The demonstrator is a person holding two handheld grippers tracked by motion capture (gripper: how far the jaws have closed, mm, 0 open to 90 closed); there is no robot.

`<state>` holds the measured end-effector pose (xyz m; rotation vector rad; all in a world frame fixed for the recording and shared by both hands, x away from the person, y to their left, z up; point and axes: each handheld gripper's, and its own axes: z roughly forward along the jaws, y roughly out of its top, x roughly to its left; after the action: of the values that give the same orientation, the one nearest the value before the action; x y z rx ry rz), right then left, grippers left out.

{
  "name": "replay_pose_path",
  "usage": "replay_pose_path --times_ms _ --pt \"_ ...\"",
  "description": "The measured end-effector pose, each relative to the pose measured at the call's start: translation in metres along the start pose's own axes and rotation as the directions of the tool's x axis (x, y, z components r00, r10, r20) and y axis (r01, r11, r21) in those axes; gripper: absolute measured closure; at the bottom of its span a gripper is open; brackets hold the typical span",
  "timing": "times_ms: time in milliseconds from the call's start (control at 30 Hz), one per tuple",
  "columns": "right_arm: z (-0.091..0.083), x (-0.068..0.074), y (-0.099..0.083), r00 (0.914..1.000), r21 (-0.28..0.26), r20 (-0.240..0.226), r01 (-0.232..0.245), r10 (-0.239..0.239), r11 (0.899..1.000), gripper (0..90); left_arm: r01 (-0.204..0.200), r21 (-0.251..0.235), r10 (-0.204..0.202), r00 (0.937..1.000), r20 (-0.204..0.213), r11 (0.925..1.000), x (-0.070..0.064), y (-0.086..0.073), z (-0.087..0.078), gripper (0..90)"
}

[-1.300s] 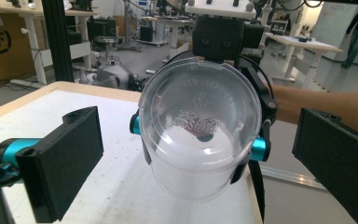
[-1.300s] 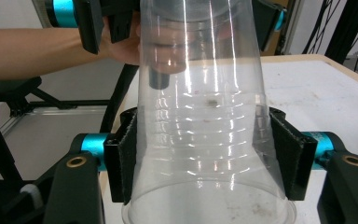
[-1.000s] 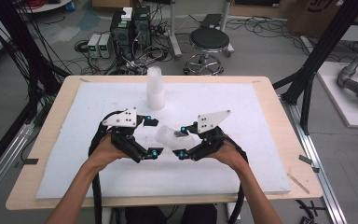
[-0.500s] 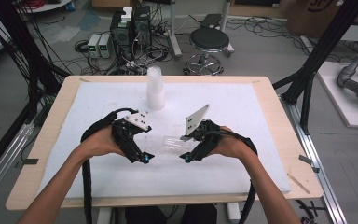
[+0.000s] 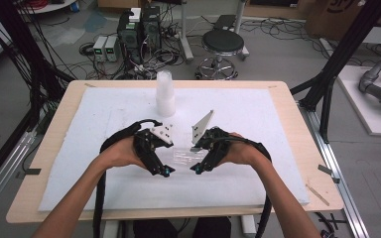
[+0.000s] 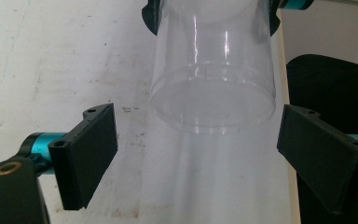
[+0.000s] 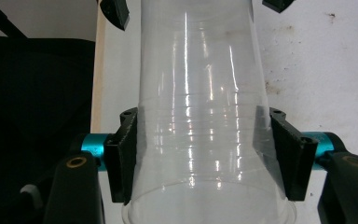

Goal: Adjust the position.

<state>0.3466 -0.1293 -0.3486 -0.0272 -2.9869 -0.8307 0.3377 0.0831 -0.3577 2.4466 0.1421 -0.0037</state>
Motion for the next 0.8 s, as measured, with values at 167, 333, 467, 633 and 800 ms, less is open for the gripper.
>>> replay_pose_path --times_ms 167,333,467,633,800 --pt "0.0008 -0.0007 0.0033 1.0 0.012 0.0 0.007 -0.007 1.0 35.6 0.0 0.009 0.0 1.0 0.006 1.0 0.001 0.002 0.0028 13.6" --pt "0.0046 -0.0013 0.0053 0.9998 0.013 -0.005 0.019 -0.019 1.0 35.6 -0.012 0.012 0.011 0.9997 0.021 0.9999 0.0004 0.0028 0.0052 21.7" --pt "0.0074 -0.0004 0.0073 0.9998 0.021 -0.012 0.018 -0.018 1.0 35.6 -0.012 0.012 0.012 0.9995 0.029 0.9999 0.0003 0.004 0.0071 29.9" --pt "0.008 -0.0013 0.0075 0.9999 0.025 -0.013 0.011 -0.011 1.0 35.7 -0.019 0.006 0.019 0.9989 0.043 0.9998 0.0002 0.0049 0.0062 41.1" --pt "0.0089 -0.0022 0.0078 0.9996 0.018 -0.011 0.027 -0.027 0.999 35.7 -0.023 0.013 0.022 0.9987 0.045 0.9997 0.0004 0.0046 0.0065 41.5"
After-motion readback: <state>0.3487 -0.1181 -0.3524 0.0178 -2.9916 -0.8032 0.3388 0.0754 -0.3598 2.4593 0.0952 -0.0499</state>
